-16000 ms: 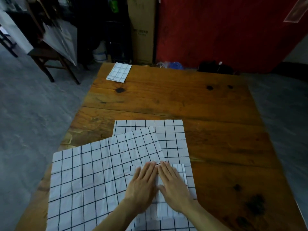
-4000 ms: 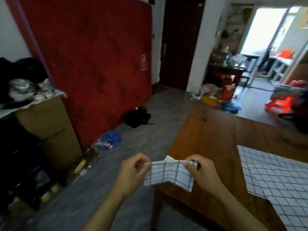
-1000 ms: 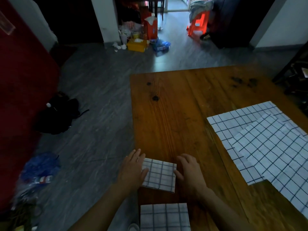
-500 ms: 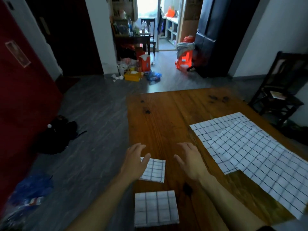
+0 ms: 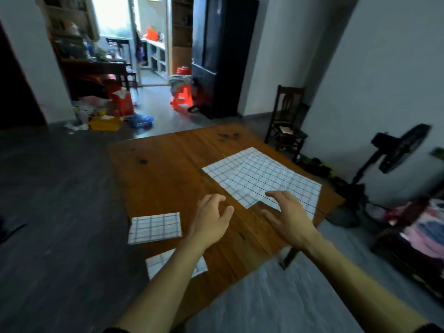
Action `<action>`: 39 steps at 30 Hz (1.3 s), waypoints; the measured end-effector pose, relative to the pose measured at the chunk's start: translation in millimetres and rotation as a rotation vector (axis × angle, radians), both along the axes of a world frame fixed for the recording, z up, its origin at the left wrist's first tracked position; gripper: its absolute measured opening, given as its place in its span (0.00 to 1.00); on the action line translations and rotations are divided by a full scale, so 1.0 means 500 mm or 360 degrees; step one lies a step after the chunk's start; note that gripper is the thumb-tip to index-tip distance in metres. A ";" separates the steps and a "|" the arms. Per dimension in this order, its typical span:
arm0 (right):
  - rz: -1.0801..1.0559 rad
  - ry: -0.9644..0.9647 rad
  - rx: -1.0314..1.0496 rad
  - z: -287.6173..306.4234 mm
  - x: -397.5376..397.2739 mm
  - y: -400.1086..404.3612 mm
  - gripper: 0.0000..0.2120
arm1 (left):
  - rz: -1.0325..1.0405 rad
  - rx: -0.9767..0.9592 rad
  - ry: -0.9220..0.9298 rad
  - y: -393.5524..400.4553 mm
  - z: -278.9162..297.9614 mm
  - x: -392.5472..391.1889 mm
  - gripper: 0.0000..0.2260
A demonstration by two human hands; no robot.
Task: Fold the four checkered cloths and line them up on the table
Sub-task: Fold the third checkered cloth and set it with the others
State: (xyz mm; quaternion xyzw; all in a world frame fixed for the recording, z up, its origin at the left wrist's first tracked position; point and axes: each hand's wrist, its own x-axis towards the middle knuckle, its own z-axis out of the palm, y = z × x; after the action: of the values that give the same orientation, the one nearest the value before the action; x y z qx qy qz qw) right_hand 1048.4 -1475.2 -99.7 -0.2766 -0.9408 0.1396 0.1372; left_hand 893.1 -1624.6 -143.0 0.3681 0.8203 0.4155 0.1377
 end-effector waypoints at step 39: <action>-0.0863 0.0164 -0.0197 -0.095 1.032 0.762 0.23 | -0.0868 -0.0162 0.0234 0.983 -0.059 0.916 0.24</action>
State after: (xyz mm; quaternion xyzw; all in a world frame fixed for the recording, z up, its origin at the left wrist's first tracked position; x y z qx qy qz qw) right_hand 1564.5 -1094.4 -147.4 -0.5187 -0.8139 0.1690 0.2000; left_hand 1351.1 -1133.3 -172.7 0.5970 0.7185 0.2936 0.2027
